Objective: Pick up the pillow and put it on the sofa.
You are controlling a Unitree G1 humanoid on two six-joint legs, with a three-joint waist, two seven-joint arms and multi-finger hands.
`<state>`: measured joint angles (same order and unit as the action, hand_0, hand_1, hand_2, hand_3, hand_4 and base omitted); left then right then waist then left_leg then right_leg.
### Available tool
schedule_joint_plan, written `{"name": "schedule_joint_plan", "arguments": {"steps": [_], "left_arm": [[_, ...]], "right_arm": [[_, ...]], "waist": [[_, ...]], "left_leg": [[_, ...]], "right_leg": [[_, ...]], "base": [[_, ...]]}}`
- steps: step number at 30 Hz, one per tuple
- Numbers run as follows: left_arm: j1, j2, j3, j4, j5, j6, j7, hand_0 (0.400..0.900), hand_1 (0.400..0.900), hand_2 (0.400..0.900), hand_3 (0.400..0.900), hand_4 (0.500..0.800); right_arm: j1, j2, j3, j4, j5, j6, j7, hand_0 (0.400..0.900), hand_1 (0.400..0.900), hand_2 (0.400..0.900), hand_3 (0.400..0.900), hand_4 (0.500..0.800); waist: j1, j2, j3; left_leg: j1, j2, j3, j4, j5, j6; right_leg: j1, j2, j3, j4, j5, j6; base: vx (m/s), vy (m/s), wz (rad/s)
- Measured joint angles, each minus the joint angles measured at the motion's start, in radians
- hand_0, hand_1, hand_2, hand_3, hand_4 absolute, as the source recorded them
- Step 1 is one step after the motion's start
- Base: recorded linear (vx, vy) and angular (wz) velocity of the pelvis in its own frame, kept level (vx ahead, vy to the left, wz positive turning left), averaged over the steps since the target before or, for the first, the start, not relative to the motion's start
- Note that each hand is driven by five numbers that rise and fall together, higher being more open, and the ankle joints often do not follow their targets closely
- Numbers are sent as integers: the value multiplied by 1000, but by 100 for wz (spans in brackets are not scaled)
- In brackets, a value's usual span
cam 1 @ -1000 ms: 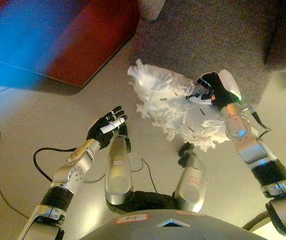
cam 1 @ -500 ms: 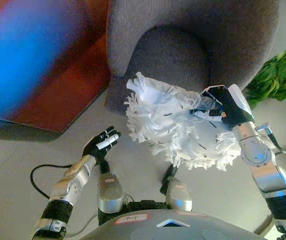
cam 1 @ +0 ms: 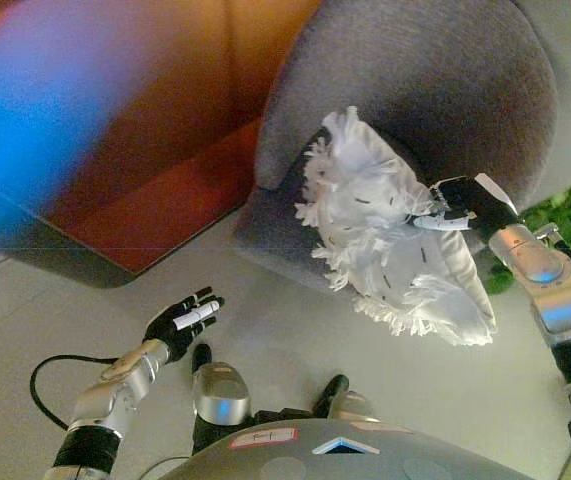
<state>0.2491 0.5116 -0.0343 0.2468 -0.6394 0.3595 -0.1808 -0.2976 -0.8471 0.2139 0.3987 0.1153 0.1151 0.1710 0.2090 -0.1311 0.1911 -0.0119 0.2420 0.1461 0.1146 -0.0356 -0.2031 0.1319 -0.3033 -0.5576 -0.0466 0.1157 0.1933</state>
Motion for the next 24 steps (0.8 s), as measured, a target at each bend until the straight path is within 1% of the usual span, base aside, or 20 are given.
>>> {"name": "schedule_joint_plan", "arguments": {"steps": [2, 4, 5, 6, 7, 8, 9, 10, 11, 12, 13, 14, 15, 16, 17, 19, 20, 22, 24], "left_arm": [[12, 34, 11, -21, 0, 13, -15, 900, 900, 900, 900, 800], [19, 57, 29, -25, 0, 18, -29, 900, 900, 900, 900, 800], [25, 73, 29, -25, 0, 22, -32, 900, 900, 900, 900, 800], [22, 86, 32, -25, 0, 25, -40, 900, 900, 900, 900, 800], [22, 94, 40, -25, 0, 34, -49, 900, 900, 900, 900, 800], [22, 103, 40, -25, 0, 35, -56, 900, 900, 900, 900, 800], [18, 110, 45, -25, 0, 37, -69, 900, 900, 900, 900, 800], [18, 114, 51, -26, 0, 40, -75, 900, 900, 900, 900, 800], [18, 121, 55, -27, 0, 43, -80, 900, 900, 900, 900, 800], [22, 122, 62, -27, 0, 43, -80, 900, 900, 900, 900, 800], [22, 124, 62, -27, 0, 42, -81, 900, 900, 900, 900, 800], [24, 128, 61, -27, -1, 41, -83, 900, 900, 900, 900, 800], [21, 135, 61, -27, -5, 36, -88, 900, 900, 900, 900, 800], [12, 147, 61, -28, -9, 28, -91, 900, 900, 900, 900, 800], [-1, 154, 61, -28, -18, 27, -90, 900, 900, 900, 900, 800], [-7, 165, 61, -28, -35, 26, -90, 900, 900, 900, 900, 800], [-15, 165, 62, -29, -35, 17, -89, 900, 900, 900, 900, 800], [-28, 167, 62, -33, -44, 6, -82, 900, 900, 900, 900, 800], [-34, 167, 63, -55, -46, 1, -71, 900, 900, 900, 900, 800]], "right_arm": [[-113, -7, 60, 159, 33, 8, -7, 400, 400, 400, 400, 500], [-223, -11, 105, 296, 44, 18, -28, 400, 400, 400, 400, 500], [-268, -12, 118, 339, 55, 28, -44, 400, 400, 400, 400, 500], [-316, -13, 140, 389, 73, 35, -64, 400, 400, 400, 400, 500], [-355, -13, 144, 432, 80, 41, -80, 400, 400, 400, 400, 500], [-381, -15, 145, 464, 85, 49, -101, 400, 400, 400, 400, 500], [-414, -15, 145, 505, 88, 60, -114, 400, 400, 400, 400, 500], [-452, -15, 147, 548, 86, 85, -124, 796, 796, 796, 796, 738], [-488, -15, 155, 590, 86, 116, -134, 900, 900, 900, 900, 800], [-528, -15, 177, 626, 86, 156, -153, 900, 900, 900, 900, 800], [-571, -15, 179, 664, 90, 209, -182, 900, 900, 900, 900, 800], [-613, -15, 177, 701, 98, 256, -226, 900, 900, 900, 900, 800], [-650, -15, 169, 743, 112, 288, -287, 900, 900, 900, 900, 800], [-695, -15, 166, 784, 138, 319, -370, 900, 900, 900, 900, 800], [-742, -16, 156, 809, 154, 341, -442, 900, 900, 900, 900, 800], [-812, -16, 152, 817, 162, 347, -552, 900, 900, 900, 900, 800], [-844, -16, 152, 817, 167, 345, -603, 900, 900, 900, 900, 800], [-873, -16, 154, 812, 197, 336, -674, 900, 900, 900, 900, 800], [-878, -17, 146, 787, 213, 327, -722, 900, 900, 900, 900, 800]], "waist": [[36, -3, -1], [55, -4, -1], [74, -5, 0], [75, -7, 2], [88, -7, 2], [111, -6, 3], [124, -7, 10], [141, -7, 18], [154, -8, 25], [160, -8, 31], [175, -5, 46], [188, 0, 62], [194, 1, 71], [205, 5, 81], [208, 14, 98], [209, 34, 126], [208, 43, 132], [214, 50, 137], [214, 49, 137]], "left_leg": [[-5, 1, -19, -2, 6, -2], [-25, 3, -44, -5, 15, -5], [-40, 3, -58, -7, 23, -7], [-49, 7, -67, -10, 29, -10], [-63, 12, -82, -10, 34, -13], [-74, 18, -92, -12, 39, -17], [-79, 24, -98, -11, 41, -20], [-84, 30, -107, -13, 45, -24], [-88, 35, -114, -13, 47, -26], [-94, 36, -122, -13, 49, -27], [-95, 36, -122, -13, 51, -27], [-102, 36, -124, -10, 52, -27], [-121, 36, -133, -3, 53, -27], [-150, 38, -142, 6, 56, -27], [-173, 42, -147, 14, 59, -27], [-204, 46, -144, 20, 67, -24], [-217, 46, -147, 23, 70, -22], [-221, 49, -144, 24, 71, -22], [-215, 54, -143, 23, 70, -23]], "right_leg": [[12, 6, -21, -8, 0, 0], [11, 16, -34, -14, 0, 0], [11, 20, -38, -23, 0, 0], [10, 27, -47, -30, 0, 0], [9, 37, -58, -35, 0, 0], [5, 44, -60, -37, 0, 0], [5, 52, -63, -38, 0, 0], [5, 59, -68, -39, 0, 0], [5, 65, -77, -39, 0, -1], [6, 68, -83, -39, 0, -1], [5, 68, -82, -39, 0, -1], [3, 69, -82, -39, 0, -1], [-9, 71, -85, -39, 0, -1], [-30, 74, -84, -39, 2, -2], [-49, 79, -83, -40, 9, -12], [-80, 81, -79, -40, 20, -26], [-92, 82, -79, -39, 24, -32], [-99, 84, -78, -39, 26, -34], [-95, 89, -79, -39, 29, -37]], "base": [[99, -127, 28], [74, -172, 26], [-7, -165, 25], [14, -208, 23], [43, -213, 19], [70, -246, 16], [71, -196, 6], [70, -167, 0], [47, -137, -6], [-32, -163, -1], [-140, -173, 3], [-254, -160, 4], [-275, -87, -4], [-243, -32, -9], [-185, 5, -12], [-134, -8, -19], [-77, -27, -23], [-19, -30, -28], [11, -12, -22]]}}
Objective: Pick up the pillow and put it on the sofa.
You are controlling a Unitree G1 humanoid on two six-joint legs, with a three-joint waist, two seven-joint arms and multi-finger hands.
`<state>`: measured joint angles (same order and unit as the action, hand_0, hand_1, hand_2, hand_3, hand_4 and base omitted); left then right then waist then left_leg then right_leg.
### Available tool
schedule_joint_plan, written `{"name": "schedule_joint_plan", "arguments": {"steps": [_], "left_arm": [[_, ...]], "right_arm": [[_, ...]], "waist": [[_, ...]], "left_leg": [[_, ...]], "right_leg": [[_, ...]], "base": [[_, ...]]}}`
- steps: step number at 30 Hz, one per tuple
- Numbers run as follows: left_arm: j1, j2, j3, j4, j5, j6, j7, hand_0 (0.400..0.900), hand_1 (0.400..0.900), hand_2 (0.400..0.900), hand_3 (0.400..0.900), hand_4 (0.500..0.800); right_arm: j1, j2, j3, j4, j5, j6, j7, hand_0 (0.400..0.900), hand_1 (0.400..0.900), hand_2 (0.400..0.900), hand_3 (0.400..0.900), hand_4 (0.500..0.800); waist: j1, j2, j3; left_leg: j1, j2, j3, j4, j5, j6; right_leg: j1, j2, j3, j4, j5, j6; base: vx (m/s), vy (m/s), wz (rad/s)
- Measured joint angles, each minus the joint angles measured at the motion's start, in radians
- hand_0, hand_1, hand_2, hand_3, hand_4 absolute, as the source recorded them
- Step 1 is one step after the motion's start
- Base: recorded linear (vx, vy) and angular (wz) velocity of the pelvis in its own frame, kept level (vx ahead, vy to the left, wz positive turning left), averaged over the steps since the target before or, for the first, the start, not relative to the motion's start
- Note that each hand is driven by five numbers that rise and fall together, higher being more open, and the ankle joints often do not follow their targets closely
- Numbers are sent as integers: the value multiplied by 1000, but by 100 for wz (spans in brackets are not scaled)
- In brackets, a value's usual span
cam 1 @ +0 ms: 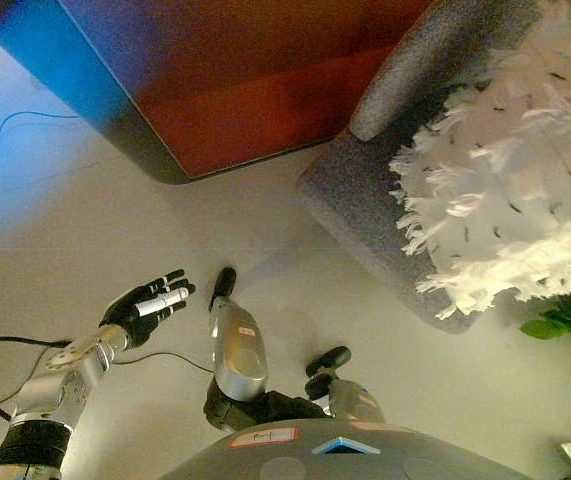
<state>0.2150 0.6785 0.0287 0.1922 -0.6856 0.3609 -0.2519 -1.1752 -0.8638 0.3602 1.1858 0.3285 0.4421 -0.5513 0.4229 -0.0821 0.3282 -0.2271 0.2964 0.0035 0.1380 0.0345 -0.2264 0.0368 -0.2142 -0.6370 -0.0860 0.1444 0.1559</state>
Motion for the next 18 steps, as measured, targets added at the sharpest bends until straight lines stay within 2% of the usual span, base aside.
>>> {"name": "schedule_joint_plan", "arguments": {"steps": [3, 8, 14, 16, 18], "left_arm": [[-4, 0, 0, -42, -38, -4, 4, 900, 900, 900, 900, 800], [-13, 0, -3, -56, -39, -4, 5, 900, 900, 900, 900, 800], [19, -4, -26, -56, -33, -3, 3, 900, 900, 900, 900, 800], [33, -7, -46, -55, -14, -9, 2, 900, 900, 900, 900, 800], [42, -31, -66, -44, 13, -12, 5, 900, 900, 900, 900, 800]], "right_arm": [[-2, -2, -21, -32, 3, -22, -53, 900, 900, 900, 900, 800], [17, -18, -65, -78, 0, -76, -62, 900, 900, 900, 900, 800], [272, -24, -164, -411, -27, -230, -51, 900, 900, 900, 900, 800], [412, 2, -221, -557, -28, -281, -44, 900, 900, 900, 900, 800], [576, 68, -280, -743, -36, -326, -27, 900, 900, 900, 900, 800]], "waist": [[-6, -1, 0], [-16, -7, 2], [-71, -45, -29], [-87, -58, -53], [-128, -62, -82]], "left_leg": [[20, 13, 8, -1, -2, -3], [94, 18, 40, -8, -12, -7], [142, 9, 84, -9, -20, -1], [152, 8, 99, -13, -21, 0], [172, 4, 119, -18, -23, 2]], "right_leg": [[10, 11, 2, 0, 9, -13], [52, 8, 34, 0, 11, -15], [64, -10, 65, 1, 11, -15], [62, -14, 88, 1, 11, -15], [61, -20, 106, 4, 12, -15]], "base": [[13, 42, -18], [35, 124, -13], [-11, 161, -17], [-61, 141, -25], [-71, 113, -22]]}}
